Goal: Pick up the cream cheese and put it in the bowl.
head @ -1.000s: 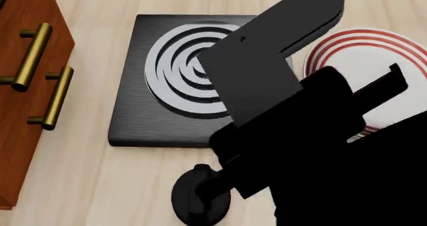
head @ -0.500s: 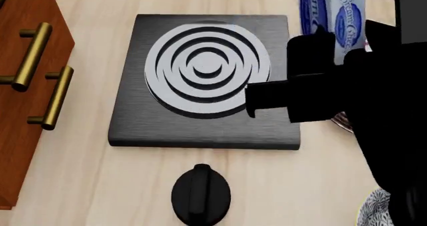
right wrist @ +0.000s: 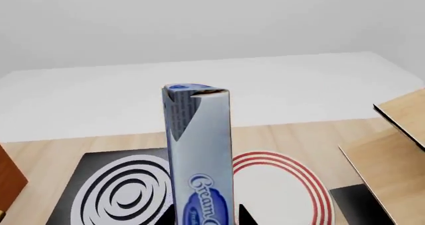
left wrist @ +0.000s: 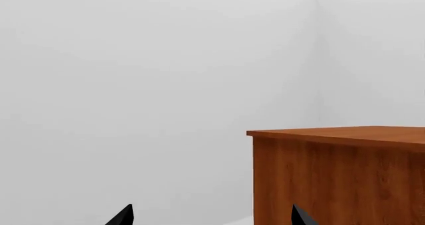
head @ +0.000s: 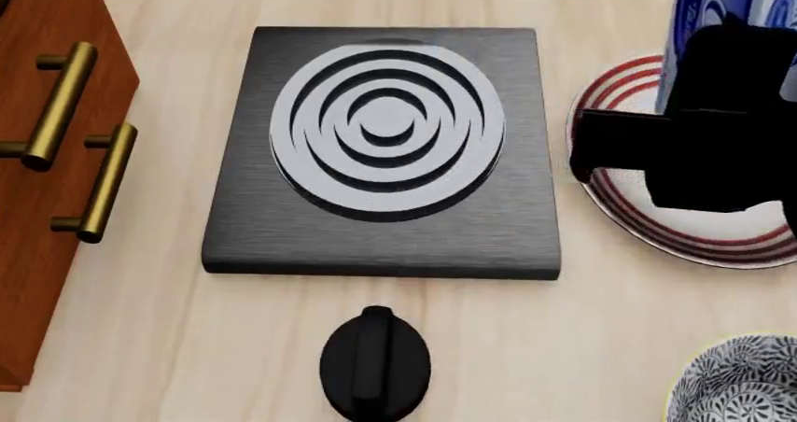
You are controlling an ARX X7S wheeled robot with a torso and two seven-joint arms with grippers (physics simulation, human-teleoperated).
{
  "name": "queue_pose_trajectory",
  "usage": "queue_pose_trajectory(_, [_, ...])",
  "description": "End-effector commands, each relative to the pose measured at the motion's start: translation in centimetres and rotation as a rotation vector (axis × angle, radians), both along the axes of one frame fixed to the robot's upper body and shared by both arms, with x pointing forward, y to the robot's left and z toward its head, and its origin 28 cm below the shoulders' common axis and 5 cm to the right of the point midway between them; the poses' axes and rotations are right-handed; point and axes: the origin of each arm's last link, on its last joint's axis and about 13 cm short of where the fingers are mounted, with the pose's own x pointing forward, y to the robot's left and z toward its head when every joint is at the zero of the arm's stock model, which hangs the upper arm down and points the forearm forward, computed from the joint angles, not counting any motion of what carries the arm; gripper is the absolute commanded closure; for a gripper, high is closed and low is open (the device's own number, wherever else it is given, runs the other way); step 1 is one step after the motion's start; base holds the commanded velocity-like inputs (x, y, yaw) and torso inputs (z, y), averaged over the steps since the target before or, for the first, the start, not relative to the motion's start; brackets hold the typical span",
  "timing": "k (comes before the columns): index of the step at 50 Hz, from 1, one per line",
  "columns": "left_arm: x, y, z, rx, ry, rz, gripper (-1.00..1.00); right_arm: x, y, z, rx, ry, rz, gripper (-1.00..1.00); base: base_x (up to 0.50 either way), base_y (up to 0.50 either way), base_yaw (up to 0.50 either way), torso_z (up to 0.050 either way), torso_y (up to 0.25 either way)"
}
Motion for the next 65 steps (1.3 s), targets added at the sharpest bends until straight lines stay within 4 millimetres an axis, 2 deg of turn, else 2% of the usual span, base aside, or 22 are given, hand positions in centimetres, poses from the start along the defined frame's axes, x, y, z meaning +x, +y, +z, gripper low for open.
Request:
queue_pose_trajectory(1, [0.0, 0.0, 0.0, 0.001, -0.001, -0.004, -1.0, -1.2, -1.0, 0.4, 0.038, -0.04, -0.044, 1.0, 0.0, 0.0, 0.0, 0.0, 0.0])
queue_pose_trajectory(22, [0.0, 0.0, 0.0, -0.001, 0.001, -0.003, -1.0, -1.8, -1.9, -0.8, -0.004, 0.02, -0.118, 1.0, 0.0, 0.0, 0.0, 0.0, 0.0])
queue_pose_trajectory(42, [0.0, 0.0, 0.0, 0.0, 0.0, -0.003, -1.0, -2.0, -2.5, -2.7, -0.024, 0.177, -0.157, 1.0, 0.0, 0.0, 0.0, 0.0, 0.001])
queue_pose_trajectory(65, [0.1, 0.0, 0.0, 0.004, 0.005, -0.002, -1.0, -2.5, -3.0, -3.4, -0.037, 0.245, -0.183, 1.0, 0.0, 0.0, 0.0, 0.0, 0.0])
